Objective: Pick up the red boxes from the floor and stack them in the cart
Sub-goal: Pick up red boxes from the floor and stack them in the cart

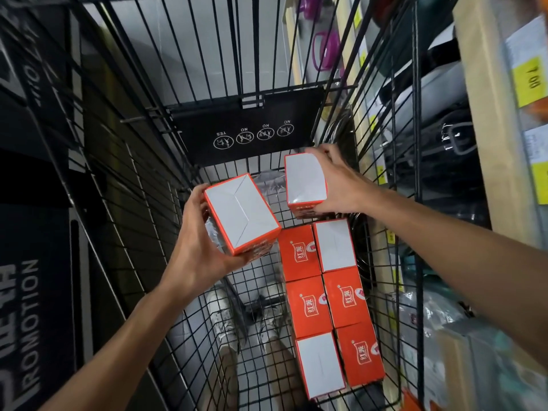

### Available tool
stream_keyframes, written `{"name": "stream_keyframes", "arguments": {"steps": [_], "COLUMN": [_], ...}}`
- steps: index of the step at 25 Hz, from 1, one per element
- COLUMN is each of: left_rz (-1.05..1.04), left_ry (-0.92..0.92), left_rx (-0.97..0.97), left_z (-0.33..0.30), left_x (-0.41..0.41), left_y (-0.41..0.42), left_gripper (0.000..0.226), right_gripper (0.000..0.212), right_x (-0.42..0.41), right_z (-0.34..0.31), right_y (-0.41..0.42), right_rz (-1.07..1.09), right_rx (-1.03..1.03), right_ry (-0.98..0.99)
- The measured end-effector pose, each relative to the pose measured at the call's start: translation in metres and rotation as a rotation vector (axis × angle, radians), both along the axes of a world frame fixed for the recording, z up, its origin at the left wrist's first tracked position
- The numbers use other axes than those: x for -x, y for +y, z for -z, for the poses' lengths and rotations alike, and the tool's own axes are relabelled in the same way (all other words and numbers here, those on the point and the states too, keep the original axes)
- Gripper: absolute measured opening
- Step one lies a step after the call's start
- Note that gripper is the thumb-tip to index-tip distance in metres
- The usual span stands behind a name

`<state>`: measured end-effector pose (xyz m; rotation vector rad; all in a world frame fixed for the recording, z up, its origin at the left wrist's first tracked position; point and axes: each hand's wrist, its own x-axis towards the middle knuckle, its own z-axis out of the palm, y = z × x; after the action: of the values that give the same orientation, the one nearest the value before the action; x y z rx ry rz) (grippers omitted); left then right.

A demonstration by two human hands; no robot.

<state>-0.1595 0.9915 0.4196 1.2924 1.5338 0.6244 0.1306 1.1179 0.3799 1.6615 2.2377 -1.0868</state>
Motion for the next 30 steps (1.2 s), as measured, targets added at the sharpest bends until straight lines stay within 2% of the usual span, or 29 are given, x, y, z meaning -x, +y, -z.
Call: {"name": "stream_keyframes", "arguments": {"steps": [4, 10, 14, 17, 20, 24, 30], "left_rz": [0.003, -0.016, -0.008, -0.005, 0.004, 0.084, 0.087], "left_ry": [0.004, 0.025, 0.018, 0.021, 0.021, 0.077, 0.153], "left_rx": [-0.008, -0.023, -0.025, -0.031, -0.011, -0.025, 0.036], "left_z": [0.002, 0.003, 0.003, 0.006, 0.009, 0.016, 0.062], "left_x": [0.002, 0.005, 0.005, 0.003, 0.001, -0.005, -0.024], "left_y": [0.000, 0.001, 0.003, 0.004, 0.006, 0.020, 0.054], "left_gripper": [0.130, 0.129, 0.129, 0.127, 0.125, 0.125, 0.136], "right_gripper": [0.128, 0.135, 0.105, 0.095, 0.101, 0.114, 0.118], "right_x": [-0.001, -0.005, 0.004, 0.009, 0.011, 0.012, 0.007], "right_z": [0.006, 0.019, 0.016, 0.015, 0.012, -0.009, -0.032], "right_y": [-0.004, -0.004, 0.002, 0.003, -0.006, -0.014, -0.023], "right_rz": [-0.049, -0.313, -0.384, -0.380, -0.377, -0.231, 0.011], "right_rx": [0.029, 0.026, 0.053, 0.113, 0.082, 0.034, -0.043], "right_ry": [-0.092, -0.546, -0.793, -0.869, -0.845, -0.620, -0.313]}}
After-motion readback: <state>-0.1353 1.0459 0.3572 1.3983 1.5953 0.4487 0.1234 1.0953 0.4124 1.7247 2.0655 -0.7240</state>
